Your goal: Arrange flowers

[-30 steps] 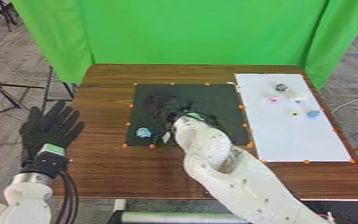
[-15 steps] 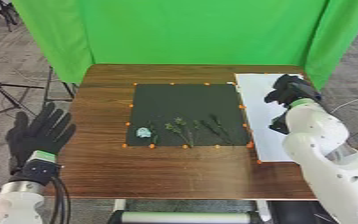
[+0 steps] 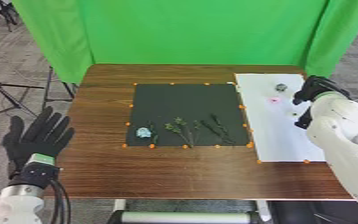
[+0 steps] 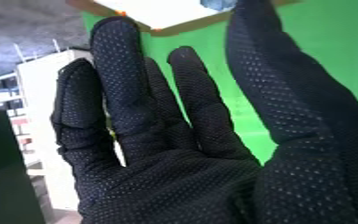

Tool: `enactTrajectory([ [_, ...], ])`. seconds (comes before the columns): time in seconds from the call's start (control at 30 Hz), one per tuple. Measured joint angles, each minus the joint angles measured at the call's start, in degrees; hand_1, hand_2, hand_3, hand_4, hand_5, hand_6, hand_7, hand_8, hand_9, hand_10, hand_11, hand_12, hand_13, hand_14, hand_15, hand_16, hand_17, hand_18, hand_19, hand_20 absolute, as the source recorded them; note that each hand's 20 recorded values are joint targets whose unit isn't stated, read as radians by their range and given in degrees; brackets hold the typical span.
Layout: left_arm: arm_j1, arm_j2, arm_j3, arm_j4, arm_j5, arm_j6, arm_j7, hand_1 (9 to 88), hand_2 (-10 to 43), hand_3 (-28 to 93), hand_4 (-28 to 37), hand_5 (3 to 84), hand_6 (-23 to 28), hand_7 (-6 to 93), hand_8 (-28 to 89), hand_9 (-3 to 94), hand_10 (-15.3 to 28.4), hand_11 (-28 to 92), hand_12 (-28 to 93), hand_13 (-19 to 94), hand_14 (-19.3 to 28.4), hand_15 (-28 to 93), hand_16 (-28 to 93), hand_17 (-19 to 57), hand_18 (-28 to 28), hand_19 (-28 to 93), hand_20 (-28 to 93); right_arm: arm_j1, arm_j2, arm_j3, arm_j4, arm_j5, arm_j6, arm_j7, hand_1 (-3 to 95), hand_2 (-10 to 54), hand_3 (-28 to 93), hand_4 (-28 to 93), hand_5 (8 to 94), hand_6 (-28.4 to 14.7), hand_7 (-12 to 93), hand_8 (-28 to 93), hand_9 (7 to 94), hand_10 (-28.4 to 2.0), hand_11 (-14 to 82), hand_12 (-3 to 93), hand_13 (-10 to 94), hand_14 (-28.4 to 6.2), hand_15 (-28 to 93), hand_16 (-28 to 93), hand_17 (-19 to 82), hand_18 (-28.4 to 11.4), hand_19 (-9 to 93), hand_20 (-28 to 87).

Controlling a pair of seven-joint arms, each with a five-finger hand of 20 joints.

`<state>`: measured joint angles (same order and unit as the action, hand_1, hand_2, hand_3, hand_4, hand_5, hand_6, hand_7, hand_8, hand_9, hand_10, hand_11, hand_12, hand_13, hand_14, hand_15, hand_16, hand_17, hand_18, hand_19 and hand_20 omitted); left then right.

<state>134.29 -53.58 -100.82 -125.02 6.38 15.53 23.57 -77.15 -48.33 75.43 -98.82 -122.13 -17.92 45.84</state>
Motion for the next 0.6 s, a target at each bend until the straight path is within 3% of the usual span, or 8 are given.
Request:
enactTrajectory([
  [0.3,0.72,-0.22,-0.4,-0.22,-0.12,0.35,0.01,26.1,11.8,69,-28.3,34.4,6.2,15.9,-10,27.3,13.4,22,11,19,13.5,34,-8,-5.7,12.0,27,9,-0.68,-0.37,-0.63,1.0,1.89,-5.91,-0.04,48.2,-9.5,77,-28,45.2,-7.5,15,-11,42.6,-16.3,12.6,12.3,57,-12.8,59,27,31,-24.2,83,33],
  [0.47,0.29,-0.07,-0.27,-0.17,-1.6,0.43,0.25,26.1,11.8,69,-28.3,34.7,6.4,16.4,-10,28.1,13.7,23,11,19,13.5,34,-8,-5.8,12.0,27,9,-0.58,-1.26,-0.8,3.95,4.76,-6.28,0.17,47.9,-9.5,77,-28,44.7,-7.4,16,-12,42.6,-16.2,13.0,12.4,56,-12.9,60,25,31,-24.1,83,33],
  [0.6,-0.26,0.12,-0.24,-0.09,-1.82,0.41,0.24,26.2,11.8,69,-28.3,35.2,6.6,16.4,-11,28.6,13.8,23,11,19,13.5,35,-8,-5.6,12.0,27,9,-0.44,-1.42,-0.93,4.45,4.8,-6.48,0.23,51.7,-9.5,73,-28,48.9,-5.8,18,-13,51.7,-14.7,15.6,13.6,59,-10.0,55,32,31,-23.5,84,34],
])
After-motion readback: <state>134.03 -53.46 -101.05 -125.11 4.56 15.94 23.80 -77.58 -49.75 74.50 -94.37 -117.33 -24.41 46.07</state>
